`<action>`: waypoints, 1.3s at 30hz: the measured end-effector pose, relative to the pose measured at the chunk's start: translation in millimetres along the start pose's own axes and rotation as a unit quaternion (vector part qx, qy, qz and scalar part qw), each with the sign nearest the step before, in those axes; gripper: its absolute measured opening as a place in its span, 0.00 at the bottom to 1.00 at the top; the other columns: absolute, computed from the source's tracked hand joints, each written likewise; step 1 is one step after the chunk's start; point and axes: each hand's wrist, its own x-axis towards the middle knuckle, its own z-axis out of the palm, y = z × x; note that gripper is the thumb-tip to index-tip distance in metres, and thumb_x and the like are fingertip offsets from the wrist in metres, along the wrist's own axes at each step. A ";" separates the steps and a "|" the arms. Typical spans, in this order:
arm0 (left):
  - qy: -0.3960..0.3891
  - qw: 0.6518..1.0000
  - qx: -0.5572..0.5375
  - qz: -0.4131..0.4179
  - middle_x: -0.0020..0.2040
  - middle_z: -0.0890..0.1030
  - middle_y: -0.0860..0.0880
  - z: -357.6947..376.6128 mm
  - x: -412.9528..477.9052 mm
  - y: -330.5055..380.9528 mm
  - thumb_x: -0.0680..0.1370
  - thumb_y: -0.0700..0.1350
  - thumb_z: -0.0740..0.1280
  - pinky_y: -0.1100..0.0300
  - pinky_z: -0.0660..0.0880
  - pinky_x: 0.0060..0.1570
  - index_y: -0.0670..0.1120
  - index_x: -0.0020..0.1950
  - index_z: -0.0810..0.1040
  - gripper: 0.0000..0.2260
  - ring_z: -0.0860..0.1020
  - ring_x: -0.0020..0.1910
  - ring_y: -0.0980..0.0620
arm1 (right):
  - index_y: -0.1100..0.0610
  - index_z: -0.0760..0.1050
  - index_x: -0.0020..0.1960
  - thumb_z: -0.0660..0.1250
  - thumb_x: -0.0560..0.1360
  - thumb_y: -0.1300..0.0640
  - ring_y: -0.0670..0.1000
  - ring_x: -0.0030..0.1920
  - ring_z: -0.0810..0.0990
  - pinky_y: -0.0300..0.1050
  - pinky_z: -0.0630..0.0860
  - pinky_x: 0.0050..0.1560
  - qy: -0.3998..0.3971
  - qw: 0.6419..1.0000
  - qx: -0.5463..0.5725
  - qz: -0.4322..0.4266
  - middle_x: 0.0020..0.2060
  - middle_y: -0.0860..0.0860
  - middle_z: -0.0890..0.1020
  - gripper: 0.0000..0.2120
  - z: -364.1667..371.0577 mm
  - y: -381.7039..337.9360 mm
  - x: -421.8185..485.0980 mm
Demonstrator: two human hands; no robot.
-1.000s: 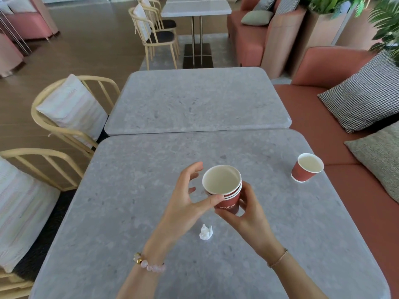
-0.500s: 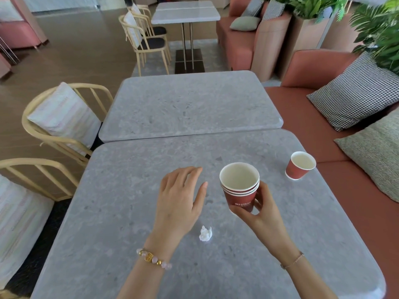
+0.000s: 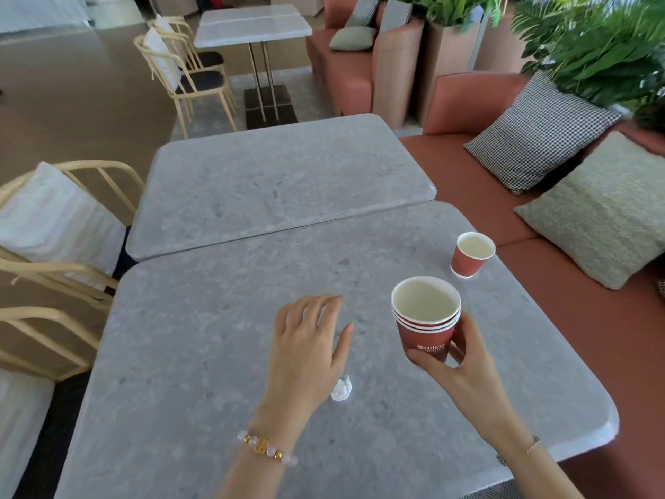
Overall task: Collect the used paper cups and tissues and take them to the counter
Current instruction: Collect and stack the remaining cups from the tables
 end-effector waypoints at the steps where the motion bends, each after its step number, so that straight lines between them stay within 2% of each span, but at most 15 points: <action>1: -0.005 1.000 -0.002 0.004 0.51 0.82 0.47 2.3 -1.8 0.6 0.77 0.51 0.57 0.48 0.76 0.51 0.42 0.55 0.80 0.17 0.80 0.50 0.44 | 0.41 0.69 0.59 0.77 0.65 0.64 0.36 0.54 0.77 0.24 0.72 0.48 0.006 1.000 0.001 -0.001 0.54 0.39 0.78 0.31 -1.1 2.1 -2.7; 7: -0.035 0.999 -0.002 0.026 0.51 0.82 0.46 9.2 -3.6 16.8 0.77 0.51 0.57 0.47 0.76 0.52 0.42 0.56 0.80 0.19 0.80 0.51 0.43 | 0.45 0.68 0.62 0.77 0.66 0.63 0.37 0.54 0.77 0.26 0.73 0.50 0.012 1.000 0.009 0.007 0.55 0.40 0.78 0.31 -14.5 8.7 -5.0; 12: -0.055 0.998 -0.013 0.033 0.53 0.82 0.46 21.7 4.1 41.8 0.77 0.52 0.57 0.45 0.75 0.53 0.42 0.58 0.79 0.19 0.79 0.52 0.43 | 0.42 0.69 0.62 0.77 0.66 0.62 0.37 0.55 0.77 0.27 0.73 0.50 0.024 1.000 0.018 0.002 0.56 0.38 0.78 0.31 -39.7 13.7 10.8; 17: -0.056 0.998 -0.022 0.026 0.54 0.81 0.47 45.6 24.2 87.0 0.77 0.52 0.57 0.44 0.74 0.55 0.43 0.59 0.78 0.19 0.79 0.54 0.44 | 0.44 0.69 0.62 0.77 0.66 0.62 0.37 0.55 0.78 0.27 0.73 0.50 0.005 1.000 0.016 -0.003 0.54 0.36 0.79 0.30 -82.3 21.7 33.7; 20: -0.065 0.997 -0.019 0.022 0.54 0.81 0.47 66.5 38.6 120.5 0.77 0.52 0.57 0.45 0.74 0.55 0.43 0.59 0.78 0.19 0.79 0.54 0.44 | 0.46 0.70 0.63 0.77 0.66 0.62 0.37 0.56 0.78 0.32 0.75 0.55 -0.004 1.000 0.017 -0.007 0.54 0.36 0.79 0.31 -116.9 28.5 50.4; 22: -0.068 0.997 -0.014 0.013 0.54 0.81 0.47 80.5 48.7 143.2 0.77 0.51 0.57 0.45 0.74 0.55 0.43 0.59 0.79 0.19 0.79 0.54 0.44 | 0.42 0.69 0.62 0.77 0.66 0.62 0.37 0.56 0.77 0.30 0.74 0.55 -0.024 0.999 0.023 -0.007 0.56 0.37 0.79 0.31 -140.2 34.0 62.4; 24: -0.064 0.998 -0.016 0.002 0.53 0.81 0.47 95.3 57.0 162.8 0.76 0.50 0.61 0.45 0.75 0.54 0.43 0.58 0.79 0.16 0.79 0.53 0.44 | 0.39 0.69 0.59 0.77 0.66 0.61 0.36 0.56 0.77 0.27 0.73 0.52 -0.033 0.999 0.022 -0.003 0.55 0.38 0.79 0.30 -161.5 39.2 75.7; 27: -0.061 0.998 -0.014 -0.015 0.52 0.82 0.47 118.1 67.9 188.0 0.73 0.46 0.70 0.47 0.76 0.53 0.43 0.57 0.80 0.14 0.80 0.52 0.44 | 0.41 0.70 0.61 0.77 0.66 0.61 0.37 0.55 0.78 0.28 0.74 0.51 -0.055 0.998 0.027 0.005 0.53 0.36 0.79 0.30 -189.3 48.8 95.5; 30: -0.062 0.997 -0.019 -0.037 0.53 0.82 0.47 135.3 78.8 208.6 0.73 0.46 0.71 0.48 0.75 0.54 0.42 0.57 0.79 0.15 0.80 0.53 0.44 | 0.46 0.69 0.64 0.78 0.65 0.59 0.38 0.55 0.78 0.28 0.74 0.51 -0.070 0.997 0.029 0.003 0.54 0.35 0.79 0.32 -209.2 55.0 113.7; 36: -0.048 0.997 -0.026 -0.055 0.51 0.83 0.46 172.4 101.7 227.9 0.70 0.44 0.74 0.49 0.77 0.50 0.42 0.55 0.80 0.15 0.81 0.50 0.43 | 0.40 0.69 0.60 0.78 0.65 0.60 0.39 0.55 0.79 0.29 0.74 0.50 -0.074 0.997 0.037 0.006 0.53 0.35 0.80 0.30 -233.4 63.9 140.5; 39: -0.055 0.993 -0.049 -0.094 0.52 0.82 0.46 194.8 111.2 226.5 0.71 0.45 0.74 0.51 0.75 0.52 0.42 0.56 0.79 0.16 0.80 0.52 0.43 | 0.39 0.69 0.61 0.78 0.65 0.59 0.38 0.55 0.78 0.28 0.75 0.50 -0.076 0.996 0.041 0.022 0.54 0.34 0.79 0.31 -239.3 70.2 151.6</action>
